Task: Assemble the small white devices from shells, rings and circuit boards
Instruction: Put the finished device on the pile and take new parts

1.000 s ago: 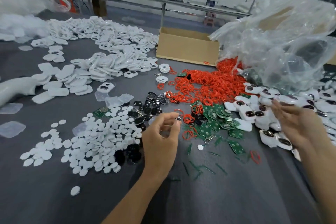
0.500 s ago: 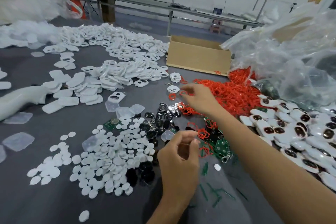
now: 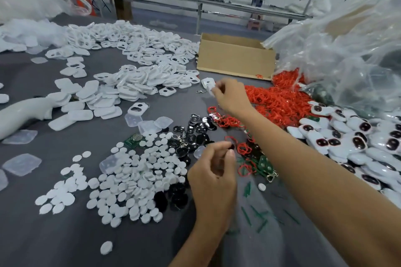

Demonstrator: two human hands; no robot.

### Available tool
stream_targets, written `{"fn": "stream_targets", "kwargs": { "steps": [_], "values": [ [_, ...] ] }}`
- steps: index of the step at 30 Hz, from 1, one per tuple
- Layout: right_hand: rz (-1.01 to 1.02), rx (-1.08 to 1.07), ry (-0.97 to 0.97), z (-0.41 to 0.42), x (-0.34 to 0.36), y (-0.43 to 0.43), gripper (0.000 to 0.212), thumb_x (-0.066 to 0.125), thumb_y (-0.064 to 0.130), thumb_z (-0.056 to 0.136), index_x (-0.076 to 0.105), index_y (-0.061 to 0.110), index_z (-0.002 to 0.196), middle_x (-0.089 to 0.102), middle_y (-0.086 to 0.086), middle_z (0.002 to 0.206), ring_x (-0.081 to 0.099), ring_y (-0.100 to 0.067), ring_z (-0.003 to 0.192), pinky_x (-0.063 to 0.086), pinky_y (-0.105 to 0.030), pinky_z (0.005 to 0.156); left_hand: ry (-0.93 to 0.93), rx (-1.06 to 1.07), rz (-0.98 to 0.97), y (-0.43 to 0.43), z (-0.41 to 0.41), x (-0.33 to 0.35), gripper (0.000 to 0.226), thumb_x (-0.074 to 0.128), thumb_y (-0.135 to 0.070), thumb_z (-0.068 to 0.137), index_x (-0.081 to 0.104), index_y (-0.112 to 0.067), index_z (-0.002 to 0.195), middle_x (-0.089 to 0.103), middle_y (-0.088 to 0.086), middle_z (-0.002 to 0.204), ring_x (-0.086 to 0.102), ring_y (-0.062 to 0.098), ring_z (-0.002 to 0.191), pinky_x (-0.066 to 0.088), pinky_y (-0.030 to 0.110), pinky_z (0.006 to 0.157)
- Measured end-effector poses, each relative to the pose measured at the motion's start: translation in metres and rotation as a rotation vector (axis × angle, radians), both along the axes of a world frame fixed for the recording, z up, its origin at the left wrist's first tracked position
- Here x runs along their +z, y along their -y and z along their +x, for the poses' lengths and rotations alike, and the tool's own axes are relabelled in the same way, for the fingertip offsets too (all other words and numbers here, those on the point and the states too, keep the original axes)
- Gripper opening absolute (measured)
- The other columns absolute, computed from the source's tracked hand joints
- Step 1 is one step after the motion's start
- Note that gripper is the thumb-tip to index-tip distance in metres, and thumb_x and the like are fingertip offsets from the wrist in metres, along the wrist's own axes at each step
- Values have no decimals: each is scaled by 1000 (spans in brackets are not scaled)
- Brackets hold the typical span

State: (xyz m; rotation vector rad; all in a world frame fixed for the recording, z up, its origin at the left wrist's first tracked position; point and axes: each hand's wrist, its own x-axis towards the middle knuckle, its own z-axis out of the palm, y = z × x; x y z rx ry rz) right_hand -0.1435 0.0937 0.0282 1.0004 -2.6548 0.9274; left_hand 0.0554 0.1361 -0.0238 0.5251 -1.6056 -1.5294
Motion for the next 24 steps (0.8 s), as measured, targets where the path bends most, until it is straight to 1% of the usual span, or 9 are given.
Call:
{"fn": "stream_targets", "kwargs": {
  "steps": [3, 6, 7, 9, 12, 15, 17, 19, 24],
  "values": [
    [-134, 189, 350, 26, 26, -42, 17, 54, 12, 95, 64, 3, 83, 64, -16, 72, 57, -16, 59, 46, -28, 61, 10, 35, 53, 5, -1, 1, 19, 61, -21, 95, 62, -28, 112, 67, -14, 97, 64, 4, 88, 52, 20, 74],
    [-11, 446, 616, 58, 40, -89, 22, 51, 8, 97, 64, 6, 81, 59, -13, 68, 52, -15, 58, 45, -22, 59, 49, -53, 83, 0, 0, -1, 36, 55, -38, 93, 49, -31, 128, 57, -21, 120, 59, 0, 109, 48, 12, 79],
    [11, 491, 662, 67, 40, -101, 22, 50, 6, 97, 65, 6, 81, 59, -10, 65, 52, -14, 57, 44, -21, 58, 56, -105, 96, -2, 0, -2, 35, 53, -39, 93, 52, -29, 127, 59, -20, 119, 61, 2, 108, 49, 13, 80],
    [-8, 486, 683, 82, 35, -116, 17, 52, 3, 96, 65, 1, 85, 60, -2, 58, 54, -11, 53, 45, -20, 56, 52, -195, 143, -4, -1, -1, 13, 53, -27, 99, 61, -21, 108, 69, -5, 102, 71, 17, 92, 58, 33, 77],
    [-109, 257, 430, 87, 19, -128, 7, 58, 1, 91, 66, 2, 90, 63, -1, 66, 63, -16, 57, 54, -32, 62, 15, -255, 285, -4, -1, -1, 13, 50, -9, 100, 63, -5, 99, 71, 15, 88, 75, 22, 76, 60, 30, 63],
    [27, 142, 73, 91, 3, -141, 11, 65, 1, 83, 71, 11, 85, 64, 5, 72, 64, -21, 71, 50, -32, 74, 6, -252, 335, 1, 2, 0, 17, 52, -11, 99, 64, 1, 99, 73, 17, 85, 75, 21, 73, 54, 17, 55],
    [181, 197, 31, 101, -12, -148, 12, 71, 6, 79, 74, 13, 89, 68, 1, 83, 62, -20, 79, 46, -30, 78, 15, -234, 327, 3, 1, 0, 16, 53, -11, 99, 65, -1, 102, 75, 15, 84, 74, 19, 70, 50, 13, 52],
    [269, 217, 3, 110, -27, -151, 15, 71, 10, 80, 74, 15, 93, 67, -4, 93, 60, -23, 90, 45, -31, 80, 5, -245, 327, 3, 0, -1, 16, 53, -7, 97, 64, 0, 105, 74, 15, 85, 75, 20, 72, 54, 17, 56],
    [207, 132, -124, 115, -46, -155, 7, 62, 13, 86, 68, 15, 88, 65, 0, 91, 55, -24, 95, 47, -40, 77, 10, -219, 287, 5, 0, -7, 9, 59, -2, 90, 67, -5, 93, 75, 11, 84, 75, 22, 76, 59, 26, 59]
  ]
}}
